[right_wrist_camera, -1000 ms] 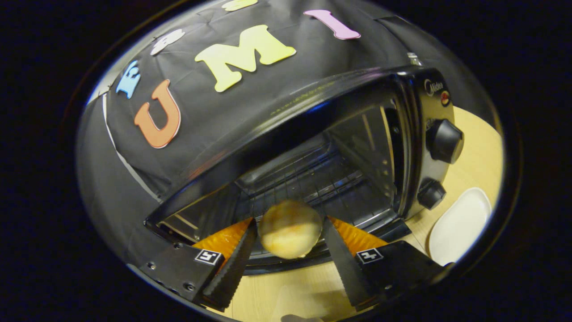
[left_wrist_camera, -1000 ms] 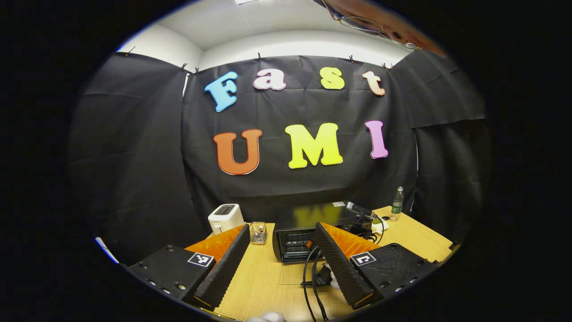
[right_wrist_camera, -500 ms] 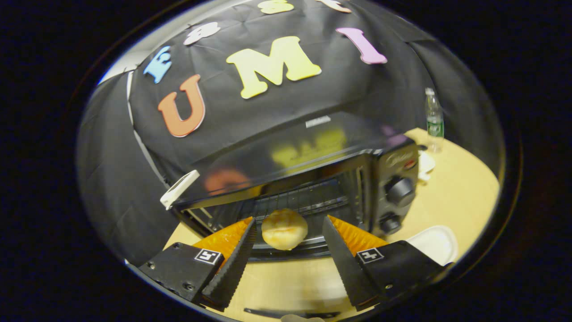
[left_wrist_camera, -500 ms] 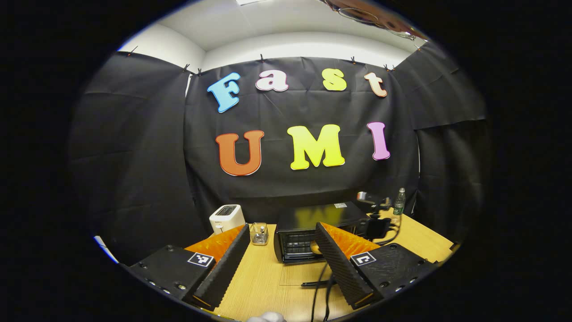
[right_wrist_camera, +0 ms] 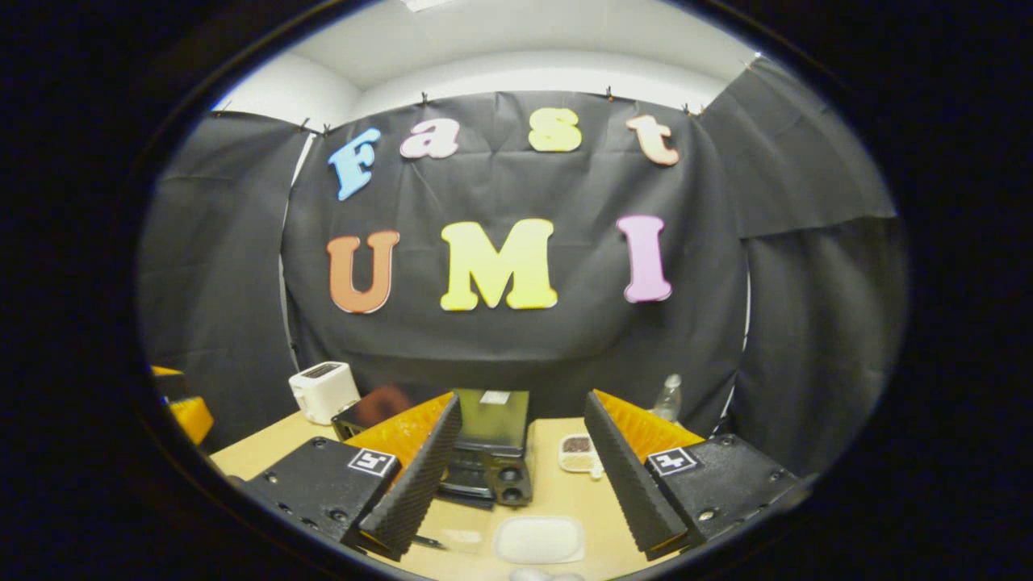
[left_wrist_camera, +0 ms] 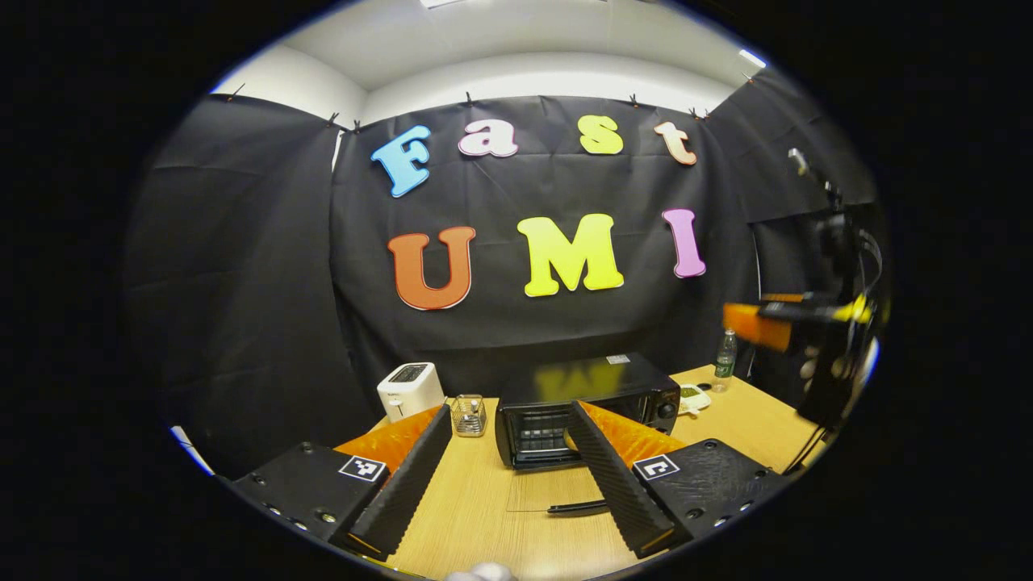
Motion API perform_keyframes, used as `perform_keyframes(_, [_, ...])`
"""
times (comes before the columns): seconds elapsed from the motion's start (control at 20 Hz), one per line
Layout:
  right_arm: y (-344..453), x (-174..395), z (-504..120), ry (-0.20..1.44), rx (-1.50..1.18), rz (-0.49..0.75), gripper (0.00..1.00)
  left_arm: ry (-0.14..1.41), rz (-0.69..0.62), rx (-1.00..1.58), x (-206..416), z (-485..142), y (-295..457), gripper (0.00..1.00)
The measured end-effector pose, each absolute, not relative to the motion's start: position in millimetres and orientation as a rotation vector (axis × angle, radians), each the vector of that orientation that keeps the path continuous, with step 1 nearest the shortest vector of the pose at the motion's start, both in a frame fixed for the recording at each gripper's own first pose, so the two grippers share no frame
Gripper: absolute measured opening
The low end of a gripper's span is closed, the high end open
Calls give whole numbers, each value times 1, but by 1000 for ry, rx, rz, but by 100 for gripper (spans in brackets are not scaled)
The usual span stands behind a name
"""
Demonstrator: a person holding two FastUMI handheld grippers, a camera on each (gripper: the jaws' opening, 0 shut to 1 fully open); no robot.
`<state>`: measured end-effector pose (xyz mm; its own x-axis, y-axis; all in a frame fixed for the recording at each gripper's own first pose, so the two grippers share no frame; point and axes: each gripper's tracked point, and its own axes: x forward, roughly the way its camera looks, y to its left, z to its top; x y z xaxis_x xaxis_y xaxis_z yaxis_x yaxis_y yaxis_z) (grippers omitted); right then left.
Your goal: Open the electric oven with the left hand, put the food in, and close the electric oven.
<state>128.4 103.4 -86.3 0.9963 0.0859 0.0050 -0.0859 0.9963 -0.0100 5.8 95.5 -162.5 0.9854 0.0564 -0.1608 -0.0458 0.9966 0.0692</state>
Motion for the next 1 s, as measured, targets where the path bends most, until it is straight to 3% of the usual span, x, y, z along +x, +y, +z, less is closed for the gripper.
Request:
perform_keyframes(0.3, [48,71,-32,-95,-56,18,94,289,0,37,-1,-245,63,95])
perform_keyframes(0.5, [27,48,-34,-74,-34,3,98,415,-46,42,-10,-315,28,96])
perform_keyframes(0.65, [11,38,-41,-53,-43,-15,94,508,-70,25,-13,-365,7,96])
perform_keyframes(1.0, [-14,27,-60,13,-51,-48,95,604,-68,15,8,-428,-8,96])
